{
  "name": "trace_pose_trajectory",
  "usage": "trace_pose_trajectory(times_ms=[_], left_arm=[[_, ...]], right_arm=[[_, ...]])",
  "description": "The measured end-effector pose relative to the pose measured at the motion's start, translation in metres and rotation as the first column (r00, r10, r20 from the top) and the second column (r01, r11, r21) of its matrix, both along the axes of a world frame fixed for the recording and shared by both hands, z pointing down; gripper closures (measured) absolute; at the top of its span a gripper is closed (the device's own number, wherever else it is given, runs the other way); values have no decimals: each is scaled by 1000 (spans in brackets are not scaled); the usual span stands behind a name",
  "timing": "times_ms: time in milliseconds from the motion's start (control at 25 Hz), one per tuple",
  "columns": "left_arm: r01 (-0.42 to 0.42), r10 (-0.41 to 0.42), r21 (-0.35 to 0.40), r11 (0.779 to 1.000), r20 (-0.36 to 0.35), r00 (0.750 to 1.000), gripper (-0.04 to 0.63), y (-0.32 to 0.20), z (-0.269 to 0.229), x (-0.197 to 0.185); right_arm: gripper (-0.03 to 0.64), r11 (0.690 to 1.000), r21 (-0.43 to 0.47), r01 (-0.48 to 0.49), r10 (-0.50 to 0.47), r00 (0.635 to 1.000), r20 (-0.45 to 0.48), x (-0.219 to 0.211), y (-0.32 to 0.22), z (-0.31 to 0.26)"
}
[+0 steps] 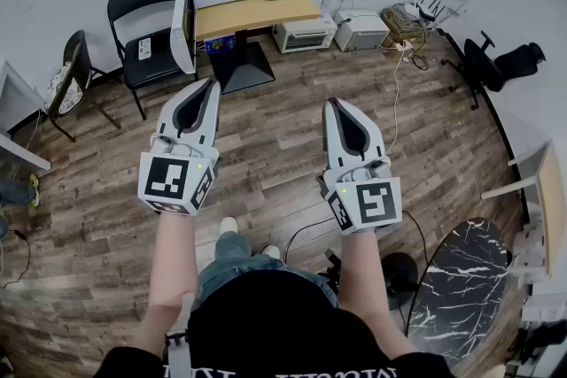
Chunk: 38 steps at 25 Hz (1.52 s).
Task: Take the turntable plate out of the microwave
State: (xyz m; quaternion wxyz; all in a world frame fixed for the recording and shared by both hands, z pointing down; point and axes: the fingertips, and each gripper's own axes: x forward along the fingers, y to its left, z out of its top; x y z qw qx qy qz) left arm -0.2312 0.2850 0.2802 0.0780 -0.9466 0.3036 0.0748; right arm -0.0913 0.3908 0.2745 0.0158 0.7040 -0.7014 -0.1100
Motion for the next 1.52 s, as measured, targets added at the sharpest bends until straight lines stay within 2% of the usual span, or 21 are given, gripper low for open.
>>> trace_pose_trajectory(times_ms=[400,600,640,680,720,760,880,960,1160,1280,1520], left_arm=[[-11,11,-2,1000,6,1000,584,39,5,11],[-13,13,-16,1000,25,1000,581,57,8,14],[-14,15,-24,1000,35,999,566,61,11,15],[-11,13,-33,999,44,999,510,64,13,15],[-4,6,-41,999,49,999,446,66,16,14],[9,-7,-46,999,48,999,386,67,17,12],[44,-42,-64,997,25,999,248,69,20,7],[57,-55,-77,995,20,998,169,68,22,5],[57,-55,-78,995,33,998,150,56,25,7],[51,-48,-83,995,39,998,150,45,29,14],[43,-40,-100,994,39,998,150,1,33,29]], right_arm=[[600,1000,9,-20,20,1000,10,13,37,3],[598,999,31,5,-8,997,79,17,54,2],[594,1000,28,15,-17,996,87,17,57,2],[533,999,19,30,-31,995,92,15,58,4],[408,999,9,46,-47,994,98,12,59,6],[337,998,2,58,-58,993,103,10,60,8],[274,999,-15,50,-48,993,105,9,61,16],[261,999,-31,38,-35,993,116,10,60,23],[258,998,-68,15,-5,990,141,15,49,35],[259,999,-54,0,7,991,134,21,41,35],[259,998,-64,11,0,987,161,37,0,35]])
